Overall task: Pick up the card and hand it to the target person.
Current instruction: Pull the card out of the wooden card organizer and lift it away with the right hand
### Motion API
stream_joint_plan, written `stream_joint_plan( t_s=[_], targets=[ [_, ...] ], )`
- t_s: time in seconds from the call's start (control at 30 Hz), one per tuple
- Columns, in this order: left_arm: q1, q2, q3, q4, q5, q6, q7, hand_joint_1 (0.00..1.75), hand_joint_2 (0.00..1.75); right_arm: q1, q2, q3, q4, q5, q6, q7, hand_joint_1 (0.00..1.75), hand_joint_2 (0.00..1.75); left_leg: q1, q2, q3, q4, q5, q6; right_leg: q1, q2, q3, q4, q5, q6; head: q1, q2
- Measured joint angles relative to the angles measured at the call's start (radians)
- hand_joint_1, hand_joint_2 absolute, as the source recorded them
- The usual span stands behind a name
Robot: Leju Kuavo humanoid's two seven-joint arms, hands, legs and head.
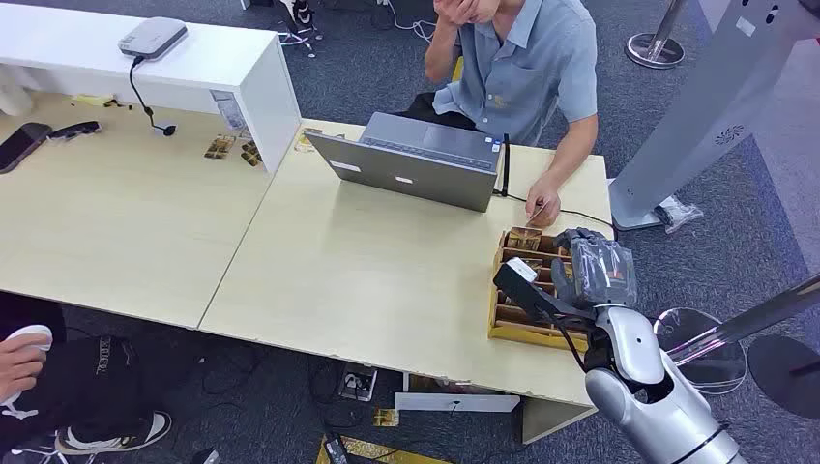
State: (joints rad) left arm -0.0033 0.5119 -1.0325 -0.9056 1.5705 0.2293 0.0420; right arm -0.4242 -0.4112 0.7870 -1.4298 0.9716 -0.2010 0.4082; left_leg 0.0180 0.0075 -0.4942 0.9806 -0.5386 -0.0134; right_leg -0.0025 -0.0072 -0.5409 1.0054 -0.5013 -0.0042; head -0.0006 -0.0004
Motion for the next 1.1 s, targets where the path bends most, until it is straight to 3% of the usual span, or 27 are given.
stream_joint_plan(
  t_s=[0.73,1.1],
  targets=[
    [-0.006,0.001,-0.02,0.0,0.0,-0.006,0.0,0.0,0.0,0.0,0.0,0.0,0.071,-0.022,0.003,-0.004,0.93,1.75,0.0,0.0,0.0,0.0,0.0,0.0,0.0,0.0,0.0,0.0,0.0,0.0,0.0,0.0],
    [-0.007,0.003,-0.022,0.0,0.0,-0.009,0.002,0.0,0.0,-0.002,0.001,-0.001,0.113,-0.034,-0.001,-0.007,0.96,1.75,0.0,0.0,0.0,0.0,0.0,0.0,0.0,0.0,0.0,0.0,0.0,0.0,0.0,0.0]
  ],
)
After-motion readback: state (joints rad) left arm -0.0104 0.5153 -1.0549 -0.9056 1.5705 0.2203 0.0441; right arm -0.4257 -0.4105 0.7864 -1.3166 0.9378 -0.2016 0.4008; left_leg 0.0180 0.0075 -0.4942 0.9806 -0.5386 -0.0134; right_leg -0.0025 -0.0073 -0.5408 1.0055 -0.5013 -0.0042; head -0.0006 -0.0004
